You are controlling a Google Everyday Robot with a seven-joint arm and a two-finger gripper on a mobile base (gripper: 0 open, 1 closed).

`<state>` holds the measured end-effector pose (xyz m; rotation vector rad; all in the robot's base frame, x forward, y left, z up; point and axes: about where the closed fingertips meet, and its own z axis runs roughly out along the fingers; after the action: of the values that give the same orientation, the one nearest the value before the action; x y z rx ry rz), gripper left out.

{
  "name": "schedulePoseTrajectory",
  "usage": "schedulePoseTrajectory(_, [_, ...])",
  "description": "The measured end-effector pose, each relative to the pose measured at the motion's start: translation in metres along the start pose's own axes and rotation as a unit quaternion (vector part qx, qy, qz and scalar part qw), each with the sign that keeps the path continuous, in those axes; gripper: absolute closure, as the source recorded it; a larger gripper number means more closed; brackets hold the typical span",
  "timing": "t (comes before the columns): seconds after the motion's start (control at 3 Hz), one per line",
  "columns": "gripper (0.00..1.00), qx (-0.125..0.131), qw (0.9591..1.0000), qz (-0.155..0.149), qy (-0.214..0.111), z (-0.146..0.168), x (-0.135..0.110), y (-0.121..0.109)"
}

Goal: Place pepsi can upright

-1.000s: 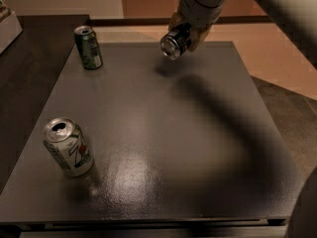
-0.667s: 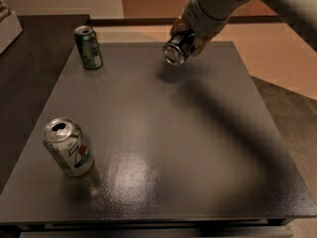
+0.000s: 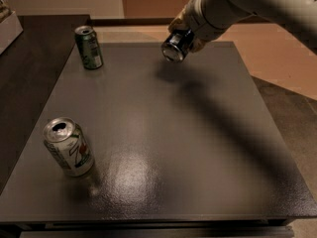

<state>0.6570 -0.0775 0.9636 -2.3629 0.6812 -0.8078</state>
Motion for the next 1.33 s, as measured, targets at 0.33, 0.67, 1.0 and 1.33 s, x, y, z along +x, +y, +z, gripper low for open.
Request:
schedulePoseTrajectory(0.33, [1.0,0.0,1.0,0.0,0.0,0.0,0.0,-0.0008])
schedulePoseTrajectory(0.67, [1.0,0.008,0.9992,-0.035,0.019,-0.0036,0.0009,0.0019])
schedulePoseTrajectory(1.0, [1.0,0.032,0.9939,-0.097,0.04,-0.0073,-0.0013,0.0043])
schedulePoseTrajectory(1.33, [1.0,0.069,0.9836,-0.157,0.057,-0.0095,-0.0029,0.0033])
